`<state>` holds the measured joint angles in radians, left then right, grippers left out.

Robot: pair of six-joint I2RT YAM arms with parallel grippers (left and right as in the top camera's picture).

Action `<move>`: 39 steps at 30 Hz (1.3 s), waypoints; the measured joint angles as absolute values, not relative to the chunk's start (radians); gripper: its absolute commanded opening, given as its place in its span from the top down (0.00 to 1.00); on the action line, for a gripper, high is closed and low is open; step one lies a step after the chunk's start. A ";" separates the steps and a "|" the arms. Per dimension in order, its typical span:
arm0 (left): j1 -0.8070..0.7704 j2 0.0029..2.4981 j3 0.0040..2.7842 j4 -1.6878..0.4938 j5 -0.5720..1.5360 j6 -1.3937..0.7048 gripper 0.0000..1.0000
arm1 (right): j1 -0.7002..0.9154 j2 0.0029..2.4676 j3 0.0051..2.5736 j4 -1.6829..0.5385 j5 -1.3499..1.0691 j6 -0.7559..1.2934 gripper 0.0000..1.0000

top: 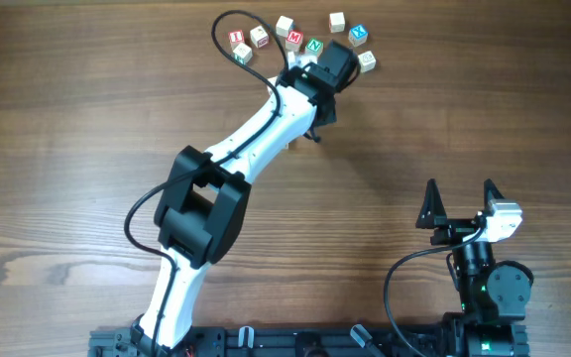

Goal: Form a horizontal line

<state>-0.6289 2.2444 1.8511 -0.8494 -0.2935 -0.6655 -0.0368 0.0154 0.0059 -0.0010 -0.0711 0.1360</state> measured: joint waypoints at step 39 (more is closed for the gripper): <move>-0.687 2.240 1.694 -0.773 -0.355 -0.695 0.72 | -0.037 0.015 0.006 -0.001 -0.071 0.136 0.00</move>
